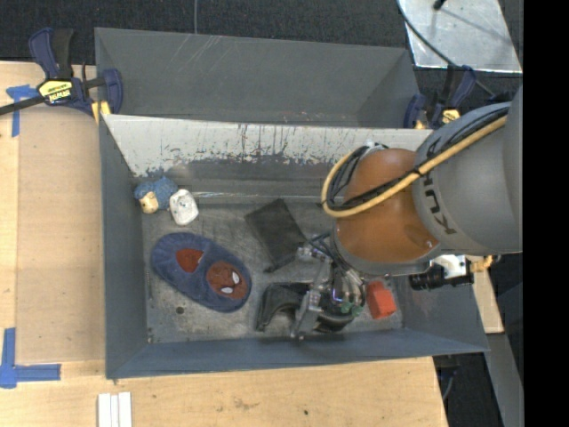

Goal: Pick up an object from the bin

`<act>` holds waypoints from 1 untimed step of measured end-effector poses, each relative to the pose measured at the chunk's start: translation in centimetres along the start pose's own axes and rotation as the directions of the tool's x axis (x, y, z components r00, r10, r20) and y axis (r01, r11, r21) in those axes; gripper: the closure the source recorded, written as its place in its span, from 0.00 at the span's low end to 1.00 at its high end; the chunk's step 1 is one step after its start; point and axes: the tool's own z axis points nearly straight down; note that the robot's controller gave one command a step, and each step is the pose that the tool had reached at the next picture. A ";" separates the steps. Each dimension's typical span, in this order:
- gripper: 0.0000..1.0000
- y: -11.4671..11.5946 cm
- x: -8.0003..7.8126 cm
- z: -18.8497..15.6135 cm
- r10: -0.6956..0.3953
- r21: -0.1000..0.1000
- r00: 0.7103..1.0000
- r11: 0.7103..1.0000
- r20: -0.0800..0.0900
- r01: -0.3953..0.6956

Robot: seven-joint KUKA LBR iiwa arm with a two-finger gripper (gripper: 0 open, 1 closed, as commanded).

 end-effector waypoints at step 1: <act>0.00 1.6 0.2 3.6 0.156 0.000 0.988 0.988 0.001 -0.156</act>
Offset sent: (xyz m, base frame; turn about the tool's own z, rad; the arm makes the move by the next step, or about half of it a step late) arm 0.0002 0.0167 -0.0382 0.1569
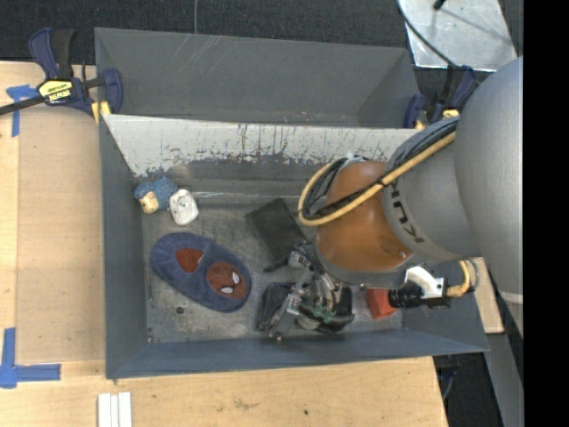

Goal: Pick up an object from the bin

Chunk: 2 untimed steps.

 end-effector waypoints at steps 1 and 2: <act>0.00 0.0 -0.1 -0.1 -0.002 0.001 1.000 1.000 -0.004 0.002; 1.00 0.1 -0.7 -0.5 -0.002 -0.005 1.000 1.000 0.016 0.002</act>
Offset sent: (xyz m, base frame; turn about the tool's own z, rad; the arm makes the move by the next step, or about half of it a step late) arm 0.0000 0.0000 0.0000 0.0000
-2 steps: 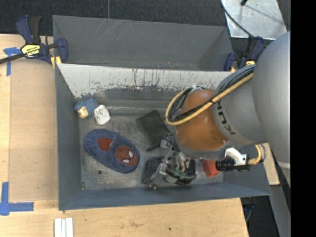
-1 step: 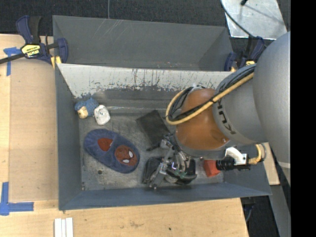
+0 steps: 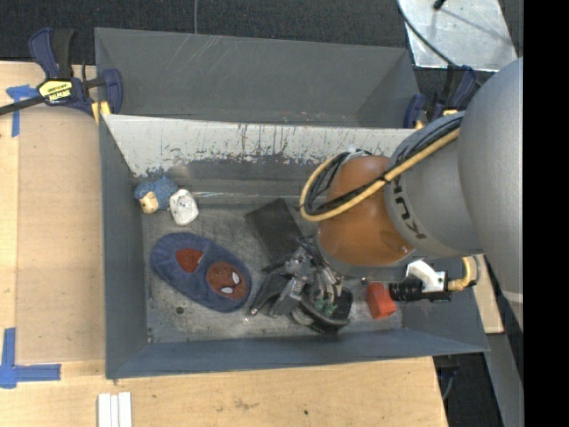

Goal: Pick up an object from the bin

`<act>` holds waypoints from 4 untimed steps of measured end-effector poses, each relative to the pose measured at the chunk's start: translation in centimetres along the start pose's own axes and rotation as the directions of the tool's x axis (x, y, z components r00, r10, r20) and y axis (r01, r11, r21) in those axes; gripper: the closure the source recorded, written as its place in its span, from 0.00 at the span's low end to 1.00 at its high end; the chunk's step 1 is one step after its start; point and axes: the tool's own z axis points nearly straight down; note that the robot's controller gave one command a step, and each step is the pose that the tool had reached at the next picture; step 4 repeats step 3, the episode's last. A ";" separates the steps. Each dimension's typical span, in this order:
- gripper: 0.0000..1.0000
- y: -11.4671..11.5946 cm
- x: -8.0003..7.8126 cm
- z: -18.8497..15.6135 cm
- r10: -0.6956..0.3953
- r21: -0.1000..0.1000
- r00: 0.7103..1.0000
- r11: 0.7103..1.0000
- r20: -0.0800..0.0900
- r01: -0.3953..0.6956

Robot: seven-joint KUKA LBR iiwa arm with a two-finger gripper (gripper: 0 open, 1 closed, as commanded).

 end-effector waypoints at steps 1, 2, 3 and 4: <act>1.00 0.0 -0.2 -2.2 -0.003 0.005 1.000 1.000 -0.016 0.003; 1.00 -0.1 -0.4 -5.4 -0.005 0.006 1.000 1.000 -0.018 0.005; 1.00 -0.1 -0.6 -9.0 -0.007 0.007 1.000 1.000 -0.021 0.007; 1.00 -0.1 -0.6 -9.0 -0.007 0.007 1.000 1.000 -0.021 0.007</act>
Offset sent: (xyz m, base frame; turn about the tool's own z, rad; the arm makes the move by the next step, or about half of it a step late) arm -0.0001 0.0000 0.0208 -0.0001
